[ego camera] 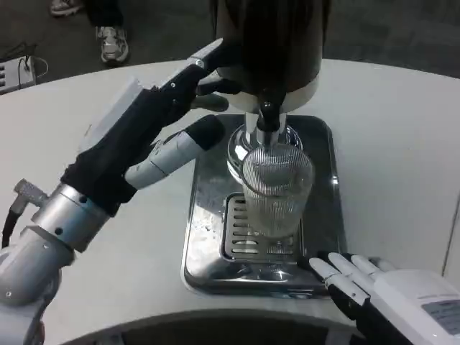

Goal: Grasp the cup under the faucet to collect the drink, then remove the cup.

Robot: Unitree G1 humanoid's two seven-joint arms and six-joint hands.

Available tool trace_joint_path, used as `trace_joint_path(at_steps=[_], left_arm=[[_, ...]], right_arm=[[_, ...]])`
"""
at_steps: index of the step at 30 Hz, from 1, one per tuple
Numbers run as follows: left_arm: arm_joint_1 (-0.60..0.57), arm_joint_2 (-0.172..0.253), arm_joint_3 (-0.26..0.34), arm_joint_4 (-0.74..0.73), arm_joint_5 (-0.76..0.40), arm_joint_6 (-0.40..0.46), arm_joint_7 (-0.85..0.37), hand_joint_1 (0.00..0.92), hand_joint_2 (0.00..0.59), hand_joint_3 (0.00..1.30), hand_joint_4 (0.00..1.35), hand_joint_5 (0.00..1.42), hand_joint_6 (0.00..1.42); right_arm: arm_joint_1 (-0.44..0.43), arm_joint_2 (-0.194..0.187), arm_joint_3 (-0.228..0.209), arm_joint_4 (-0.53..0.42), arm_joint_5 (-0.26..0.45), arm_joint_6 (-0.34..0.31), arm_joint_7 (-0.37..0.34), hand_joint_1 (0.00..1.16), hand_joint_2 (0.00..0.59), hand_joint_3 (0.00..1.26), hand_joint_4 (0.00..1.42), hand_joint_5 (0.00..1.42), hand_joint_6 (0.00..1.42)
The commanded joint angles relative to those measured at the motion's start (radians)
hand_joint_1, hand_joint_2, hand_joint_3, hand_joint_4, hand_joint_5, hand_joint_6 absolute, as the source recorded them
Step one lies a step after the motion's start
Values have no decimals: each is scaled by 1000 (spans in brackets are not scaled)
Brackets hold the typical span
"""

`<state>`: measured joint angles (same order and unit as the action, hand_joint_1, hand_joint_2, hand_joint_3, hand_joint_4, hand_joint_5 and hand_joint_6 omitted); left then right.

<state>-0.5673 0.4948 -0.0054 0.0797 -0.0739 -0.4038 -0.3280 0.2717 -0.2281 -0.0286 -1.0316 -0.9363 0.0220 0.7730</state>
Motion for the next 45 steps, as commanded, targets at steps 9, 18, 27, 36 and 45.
trace_joint_path(at_steps=[9,18,27,36,45], left_arm=[[-109,-6,-18,33,17,72,-123,0,62,132,97,238,318],[-199,-28,-55,134,45,68,-181,0,63,131,87,228,307],[-247,-46,-80,205,63,9,-230,0,65,131,91,228,307],[-296,-17,-139,236,154,-30,-271,0,66,145,103,230,306],[-312,12,-168,249,218,-68,-272,0,71,162,116,239,306]], right_arm=[[31,28,0,-16,-4,-26,-24,537,413,54,0,0,0],[38,42,3,-16,-3,-35,-17,536,413,54,0,0,0],[37,48,-3,-16,1,-30,-8,536,413,54,0,0,0],[28,47,5,-16,5,-8,3,536,413,54,0,0,0],[26,40,10,-16,13,19,5,535,413,49,0,0,0]])
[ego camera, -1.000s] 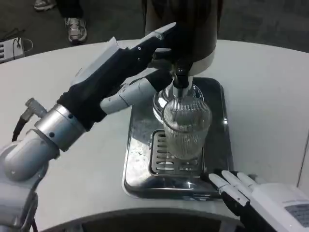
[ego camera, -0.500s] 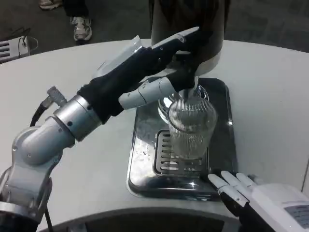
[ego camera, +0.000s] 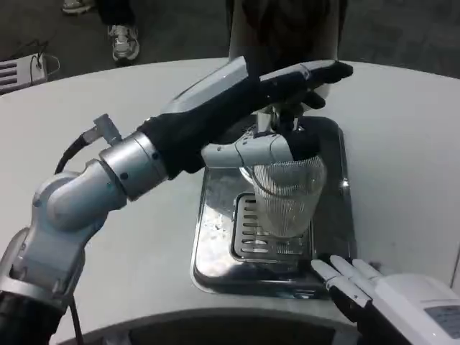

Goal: Grasp the cup under the faucet to collect the drink, then remove the cup.

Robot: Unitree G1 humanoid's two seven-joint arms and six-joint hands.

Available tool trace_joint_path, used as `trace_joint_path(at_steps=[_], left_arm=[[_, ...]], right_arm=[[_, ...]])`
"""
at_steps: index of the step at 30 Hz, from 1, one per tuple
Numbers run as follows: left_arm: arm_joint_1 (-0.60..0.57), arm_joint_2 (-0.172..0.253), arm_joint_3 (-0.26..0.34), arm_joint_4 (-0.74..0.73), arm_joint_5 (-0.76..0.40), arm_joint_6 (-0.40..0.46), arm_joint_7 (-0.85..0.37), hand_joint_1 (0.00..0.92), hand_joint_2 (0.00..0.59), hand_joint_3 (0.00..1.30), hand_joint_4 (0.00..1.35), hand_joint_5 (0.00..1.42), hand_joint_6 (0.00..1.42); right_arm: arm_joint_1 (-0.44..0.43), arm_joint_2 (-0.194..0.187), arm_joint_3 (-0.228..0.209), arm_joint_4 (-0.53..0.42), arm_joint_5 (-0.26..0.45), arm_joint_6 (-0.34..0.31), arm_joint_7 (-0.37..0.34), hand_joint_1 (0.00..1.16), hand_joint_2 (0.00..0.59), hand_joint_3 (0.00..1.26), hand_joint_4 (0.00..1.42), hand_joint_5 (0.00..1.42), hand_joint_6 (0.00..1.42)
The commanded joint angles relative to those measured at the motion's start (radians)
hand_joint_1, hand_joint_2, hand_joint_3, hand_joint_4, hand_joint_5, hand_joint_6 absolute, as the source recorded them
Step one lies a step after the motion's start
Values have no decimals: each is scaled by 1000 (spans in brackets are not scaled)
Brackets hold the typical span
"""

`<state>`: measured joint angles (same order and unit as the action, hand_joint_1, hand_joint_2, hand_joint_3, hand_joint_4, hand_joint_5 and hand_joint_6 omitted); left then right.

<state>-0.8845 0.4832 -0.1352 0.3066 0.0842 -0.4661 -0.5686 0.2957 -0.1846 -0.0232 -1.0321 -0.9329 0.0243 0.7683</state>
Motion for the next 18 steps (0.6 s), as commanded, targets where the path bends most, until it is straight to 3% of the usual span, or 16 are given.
trace_joint_path(at_steps=[1,18], left_arm=[[4,28,-43,21,70,-11,-31,0,71,162,116,239,306],[-28,60,-101,30,175,-72,-30,0,72,160,114,236,296]], right_arm=[[1,-5,5,-15,10,19,9,535,413,48,0,0,0],[12,-27,-8,-15,55,66,-7,534,413,45,0,0,0]])
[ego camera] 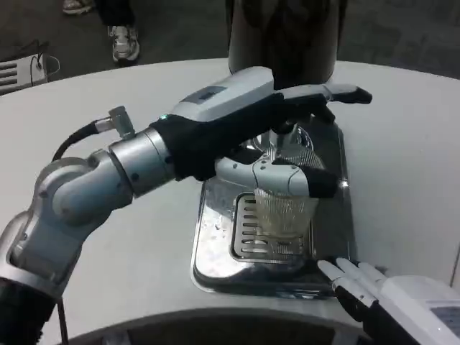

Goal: Grasp the cup under the faucet to collect the drink, then remove the cup.

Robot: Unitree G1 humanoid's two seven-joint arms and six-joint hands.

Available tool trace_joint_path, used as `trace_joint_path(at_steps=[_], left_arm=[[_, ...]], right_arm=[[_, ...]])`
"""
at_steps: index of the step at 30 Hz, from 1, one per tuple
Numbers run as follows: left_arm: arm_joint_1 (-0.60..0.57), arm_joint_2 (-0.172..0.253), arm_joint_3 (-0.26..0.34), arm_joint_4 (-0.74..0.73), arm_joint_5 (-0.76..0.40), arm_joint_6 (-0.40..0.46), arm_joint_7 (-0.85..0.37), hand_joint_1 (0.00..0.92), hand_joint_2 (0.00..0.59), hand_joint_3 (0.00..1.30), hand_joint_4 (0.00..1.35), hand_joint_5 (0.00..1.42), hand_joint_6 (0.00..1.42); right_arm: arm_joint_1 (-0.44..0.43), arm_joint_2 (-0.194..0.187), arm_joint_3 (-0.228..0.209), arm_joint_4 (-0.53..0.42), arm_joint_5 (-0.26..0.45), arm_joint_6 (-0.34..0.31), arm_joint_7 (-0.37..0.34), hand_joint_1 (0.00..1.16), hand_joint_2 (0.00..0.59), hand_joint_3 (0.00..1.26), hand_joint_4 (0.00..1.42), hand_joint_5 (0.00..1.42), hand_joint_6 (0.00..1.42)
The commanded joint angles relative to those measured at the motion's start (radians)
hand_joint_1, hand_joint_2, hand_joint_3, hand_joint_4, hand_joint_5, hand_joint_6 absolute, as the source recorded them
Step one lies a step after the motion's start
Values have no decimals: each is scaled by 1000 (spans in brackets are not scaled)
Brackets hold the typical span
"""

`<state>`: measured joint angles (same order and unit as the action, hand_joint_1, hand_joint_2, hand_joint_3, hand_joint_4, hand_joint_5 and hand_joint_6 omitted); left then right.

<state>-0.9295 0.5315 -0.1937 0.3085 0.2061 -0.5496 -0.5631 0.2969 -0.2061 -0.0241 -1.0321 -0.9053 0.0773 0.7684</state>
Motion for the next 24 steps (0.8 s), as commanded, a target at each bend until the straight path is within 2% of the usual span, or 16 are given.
trace_joint_path(at_steps=[1,4,8,12,14,18,24], left_arm=[[16,13,-44,28,54,12,-35,0,72,160,113,235,296],[16,17,-46,24,53,14,-33,0,72,158,110,235,294],[19,19,-47,19,50,17,-33,0,72,154,108,235,293],[24,22,-47,11,51,21,-30,0,73,152,107,235,292],[25,22,-46,9,49,23,-29,0,73,151,107,235,292],[27,22,-44,6,44,27,-28,0,69,151,107,235,291],[29,22,-42,4,41,30,-27,0,63,150,107,235,291]], right_arm=[[13,-5,-11,-15,37,18,-12,534,413,45,0,0,0],[17,9,-27,-10,91,52,-26,537,409,39,0,21,8],[11,80,-95,37,261,157,-99,598,320,0,0,74,54],[-21,105,-148,99,381,197,-186,638,285,0,0,95,83],[-42,108,-163,131,428,202,-231,661,268,0,0,109,100],[-74,93,-164,189,490,200,-301,685,249,0,0,104,95],[-114,68,-138,249,519,192,-379,707,226,0,0,57,81]])
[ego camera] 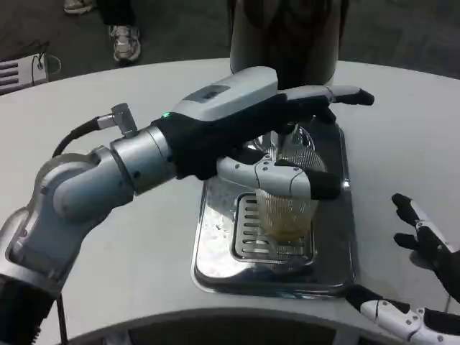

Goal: Grasp the cup under the faucet to collect the drink, then remove the cup.

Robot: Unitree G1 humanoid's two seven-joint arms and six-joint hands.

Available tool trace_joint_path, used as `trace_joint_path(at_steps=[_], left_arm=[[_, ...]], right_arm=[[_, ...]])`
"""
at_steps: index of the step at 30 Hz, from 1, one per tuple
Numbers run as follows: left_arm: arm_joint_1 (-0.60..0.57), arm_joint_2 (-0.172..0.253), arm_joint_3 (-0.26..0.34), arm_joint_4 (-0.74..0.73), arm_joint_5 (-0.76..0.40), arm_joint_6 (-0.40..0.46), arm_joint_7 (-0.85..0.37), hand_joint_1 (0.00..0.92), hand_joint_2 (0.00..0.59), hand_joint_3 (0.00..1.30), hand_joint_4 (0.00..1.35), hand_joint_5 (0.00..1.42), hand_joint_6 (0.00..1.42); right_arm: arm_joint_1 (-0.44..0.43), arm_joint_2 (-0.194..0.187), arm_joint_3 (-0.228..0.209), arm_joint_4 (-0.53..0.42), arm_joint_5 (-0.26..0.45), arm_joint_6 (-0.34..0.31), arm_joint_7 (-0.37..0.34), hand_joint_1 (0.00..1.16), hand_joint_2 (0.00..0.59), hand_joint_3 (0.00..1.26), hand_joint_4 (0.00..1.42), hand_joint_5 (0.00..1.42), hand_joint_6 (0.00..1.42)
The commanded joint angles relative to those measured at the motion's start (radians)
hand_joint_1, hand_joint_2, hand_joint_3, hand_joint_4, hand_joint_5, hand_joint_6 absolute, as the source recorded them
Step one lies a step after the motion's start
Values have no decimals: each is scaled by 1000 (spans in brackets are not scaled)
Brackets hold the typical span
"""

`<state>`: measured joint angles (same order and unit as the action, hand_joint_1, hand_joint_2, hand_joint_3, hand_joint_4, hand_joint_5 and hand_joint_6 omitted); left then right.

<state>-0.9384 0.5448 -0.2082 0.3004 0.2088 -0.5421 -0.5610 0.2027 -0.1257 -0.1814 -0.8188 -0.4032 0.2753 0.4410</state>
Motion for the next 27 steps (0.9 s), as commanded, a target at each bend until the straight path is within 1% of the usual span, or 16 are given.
trace_joint_path(at_steps=[1,4,10,13,18,23,27], left_arm=[[38,8,-27,12,37,23,-29,0,61,150,107,235,291],[40,9,-27,12,36,25,-29,0,52,150,107,227,291],[41,11,-27,12,38,25,-27,0,40,150,107,224,291],[40,12,-26,13,39,26,-27,0,37,150,107,224,289],[35,13,-25,15,38,27,-28,0,30,150,107,224,282],[35,17,-24,18,37,25,-30,0,27,150,107,223,278],[35,21,-23,22,36,22,-31,0,25,150,107,223,277]], right_arm=[[-28,-15,26,45,17,-5,-62,709,224,0,0,54,79],[-60,-20,50,79,19,-1,-92,726,219,0,0,31,54],[-106,-42,85,138,25,-1,-136,756,211,0,0,0,9],[-139,-44,107,183,24,0,-163,762,209,0,0,0,4],[-201,-36,141,245,20,7,-212,769,205,0,0,0,2],[-259,-34,158,301,24,21,-253,775,205,0,0,0,0],[-298,-34,168,338,28,28,-272,780,206,0,0,0,0]])
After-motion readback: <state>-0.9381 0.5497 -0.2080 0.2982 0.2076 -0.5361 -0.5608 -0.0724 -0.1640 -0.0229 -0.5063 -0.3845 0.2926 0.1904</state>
